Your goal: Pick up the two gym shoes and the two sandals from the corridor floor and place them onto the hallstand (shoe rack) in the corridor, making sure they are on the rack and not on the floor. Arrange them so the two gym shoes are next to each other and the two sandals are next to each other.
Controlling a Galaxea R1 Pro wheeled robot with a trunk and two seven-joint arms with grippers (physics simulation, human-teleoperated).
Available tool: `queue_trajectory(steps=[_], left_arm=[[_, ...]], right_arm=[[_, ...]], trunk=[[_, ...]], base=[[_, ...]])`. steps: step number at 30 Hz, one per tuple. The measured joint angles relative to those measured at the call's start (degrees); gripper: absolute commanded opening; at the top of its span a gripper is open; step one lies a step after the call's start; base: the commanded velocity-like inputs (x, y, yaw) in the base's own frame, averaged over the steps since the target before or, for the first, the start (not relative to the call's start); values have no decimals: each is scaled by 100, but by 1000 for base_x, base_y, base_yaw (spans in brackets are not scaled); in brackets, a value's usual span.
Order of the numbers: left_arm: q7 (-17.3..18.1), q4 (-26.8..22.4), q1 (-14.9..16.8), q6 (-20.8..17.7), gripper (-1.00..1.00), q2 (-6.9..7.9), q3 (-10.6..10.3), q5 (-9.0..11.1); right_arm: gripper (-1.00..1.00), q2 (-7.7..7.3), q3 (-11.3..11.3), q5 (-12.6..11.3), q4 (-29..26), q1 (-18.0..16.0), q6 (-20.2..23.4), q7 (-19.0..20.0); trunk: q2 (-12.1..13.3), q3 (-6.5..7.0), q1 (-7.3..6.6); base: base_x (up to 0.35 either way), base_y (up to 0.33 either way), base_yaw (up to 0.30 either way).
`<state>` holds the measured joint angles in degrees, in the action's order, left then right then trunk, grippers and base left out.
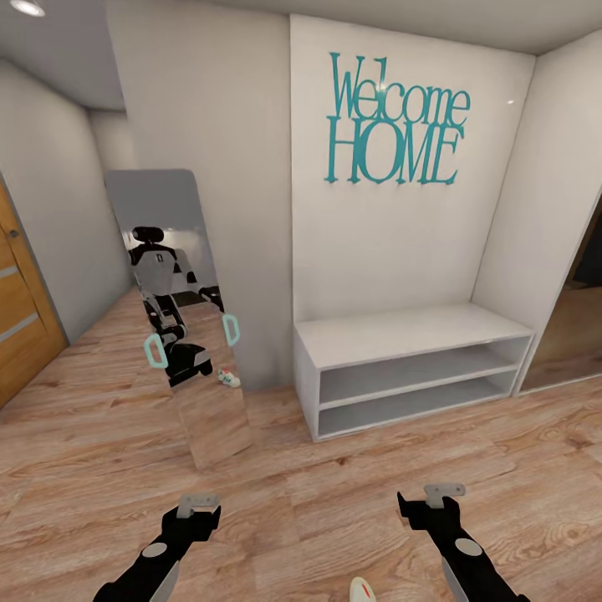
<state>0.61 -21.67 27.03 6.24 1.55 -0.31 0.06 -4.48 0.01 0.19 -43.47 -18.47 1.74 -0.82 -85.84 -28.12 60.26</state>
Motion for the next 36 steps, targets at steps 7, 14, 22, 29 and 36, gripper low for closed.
queue_trajectory(steps=[7,14,22,29,36], left_arm=[[23,1,0,-1,100,1,-8,2],[26,2,0,-1,100,2,-7,2],[27,2,0,-1,100,-6,3,-7],[27,4,0,-1,100,-7,6,-12],[27,8,0,-1,100,-7,7,-14]], right_arm=[[100,0,-11,-3,1,3,1,-5],[100,0,10,14,0,1,1,1],[100,-5,3,13,1,3,5,3],[100,-8,5,13,1,3,3,3],[100,-8,-5,7,-1,1,2,3]], trunk=[[-281,-126,154],[-562,-251,308],[-883,-395,483],[-1163,-521,637],[-1444,-647,791]], base=[[0,0,0],[0,0,0],[0,0,0],[0,0,0],[0,0,0]])
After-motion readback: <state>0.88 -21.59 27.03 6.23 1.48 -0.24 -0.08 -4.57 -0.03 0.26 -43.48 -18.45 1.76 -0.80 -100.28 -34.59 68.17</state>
